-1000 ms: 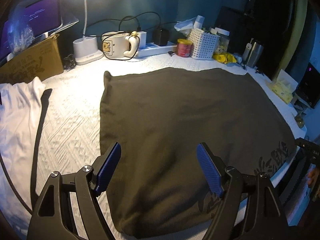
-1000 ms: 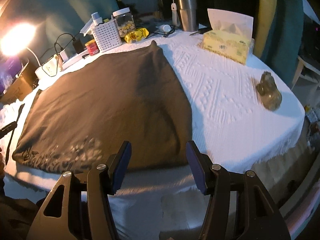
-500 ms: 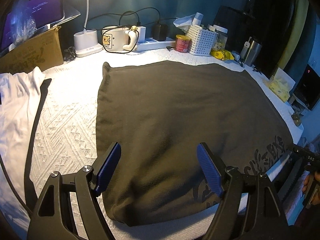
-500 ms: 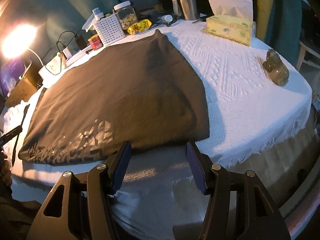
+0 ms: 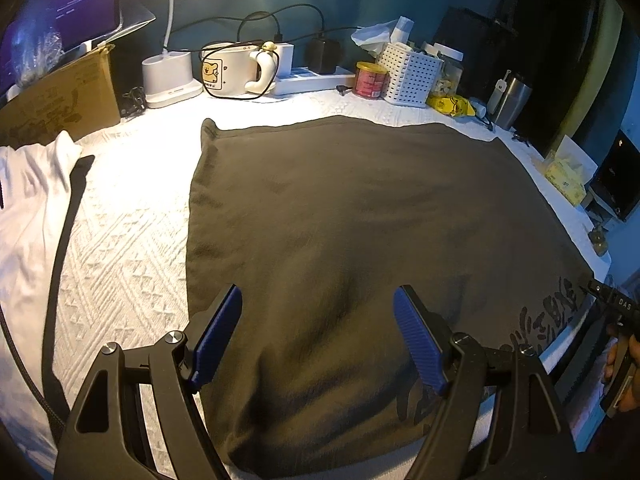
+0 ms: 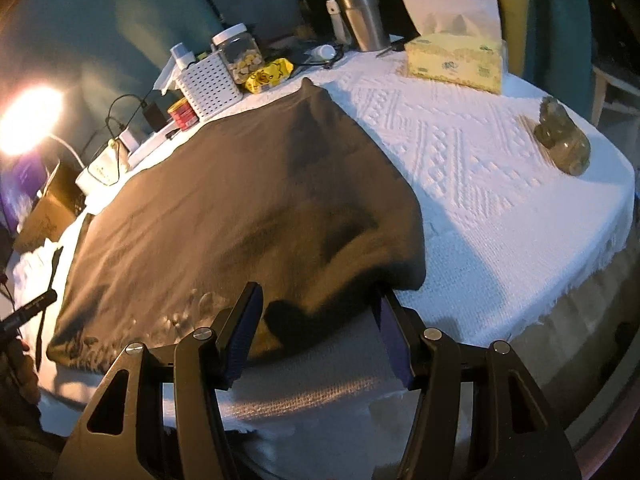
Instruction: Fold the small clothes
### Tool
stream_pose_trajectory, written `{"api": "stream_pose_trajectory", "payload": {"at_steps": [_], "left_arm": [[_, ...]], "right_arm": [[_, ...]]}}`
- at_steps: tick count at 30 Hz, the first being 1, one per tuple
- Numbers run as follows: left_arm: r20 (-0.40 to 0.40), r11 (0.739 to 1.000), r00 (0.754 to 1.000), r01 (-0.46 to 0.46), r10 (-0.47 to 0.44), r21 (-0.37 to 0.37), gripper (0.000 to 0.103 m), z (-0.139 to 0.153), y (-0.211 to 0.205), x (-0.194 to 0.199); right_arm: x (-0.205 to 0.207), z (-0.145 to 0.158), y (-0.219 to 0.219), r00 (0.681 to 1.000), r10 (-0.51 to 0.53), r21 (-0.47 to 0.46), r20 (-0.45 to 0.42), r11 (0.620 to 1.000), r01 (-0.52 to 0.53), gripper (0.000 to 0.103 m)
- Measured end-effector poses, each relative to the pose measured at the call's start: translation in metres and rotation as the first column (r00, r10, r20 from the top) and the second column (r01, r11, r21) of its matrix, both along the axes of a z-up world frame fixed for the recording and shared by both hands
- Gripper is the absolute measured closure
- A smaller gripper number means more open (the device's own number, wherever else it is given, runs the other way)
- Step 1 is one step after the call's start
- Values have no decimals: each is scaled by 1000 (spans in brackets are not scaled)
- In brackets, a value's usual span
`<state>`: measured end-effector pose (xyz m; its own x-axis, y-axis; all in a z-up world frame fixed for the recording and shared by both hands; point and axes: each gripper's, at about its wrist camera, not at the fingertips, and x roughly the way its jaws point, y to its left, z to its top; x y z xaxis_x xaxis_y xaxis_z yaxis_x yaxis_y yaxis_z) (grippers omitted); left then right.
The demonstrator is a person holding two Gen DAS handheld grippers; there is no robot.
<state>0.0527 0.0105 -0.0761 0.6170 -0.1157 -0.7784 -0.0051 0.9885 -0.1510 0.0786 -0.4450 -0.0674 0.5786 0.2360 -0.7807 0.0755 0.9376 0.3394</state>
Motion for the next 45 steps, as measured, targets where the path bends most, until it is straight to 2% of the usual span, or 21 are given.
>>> {"api": "stream_pose_trajectory", "payload": {"at_steps": [3, 9, 11, 22, 29, 33, 35, 37, 38, 39, 42, 45], "left_arm": [[-2, 1000, 1000, -1, 1, -8, 25, -1, 2, 3], [-27, 1000, 1000, 4, -4, -12, 25, -7, 5, 12], [-24, 1000, 1000, 0, 0, -8, 25, -6, 8, 15], [-14, 998, 998, -63, 63, -17, 25, -3, 29, 34], [-34, 994, 994, -107, 107, 1, 25, -7, 44, 44], [-38, 994, 993, -113, 114, 10, 25, -7, 48, 49], [-41, 994, 993, -112, 113, 14, 25, -8, 49, 52], [-45, 993, 992, -114, 114, 15, 25, -9, 51, 54], [-47, 993, 992, -113, 114, 13, 25, -10, 51, 54], [-48, 994, 992, -112, 112, 10, 25, -11, 51, 55], [-53, 995, 993, -103, 103, 6, 25, -13, 51, 57], [-50, 996, 994, -94, 94, 3, 25, -12, 49, 58]], "right_arm": [[-6, 1, -2, 999, -42, 14, -9, 999, 42, 43], [4, -1, 2, 997, -73, 38, 39, 997, 72, 41], [15, -1, 4, 996, -69, 53, 56, 996, 66, 37], [90, 0, 29, 998, -2, 57, 59, 998, -1, 36], [117, 0, 42, 997, 26, 2, 70, 1000, -26, 36], [127, 2, 58, 994, 83, -115, 71, 991, -74, 37], [131, 2, 66, 993, 105, -161, 61, 982, -94, 40], [133, 3, 69, 992, 117, -187, 52, 977, -106, 53], [134, 2, 69, 991, 123, -199, 50, 974, -111, 56], [135, 3, 70, 990, 135, -207, 50, 971, -122, 67], [135, 3, 73, 985, 165, -210, 52, 966, -151, 80], [136, 4, 74, 983, 177, -201, 50, 966, -163, 84]]}}
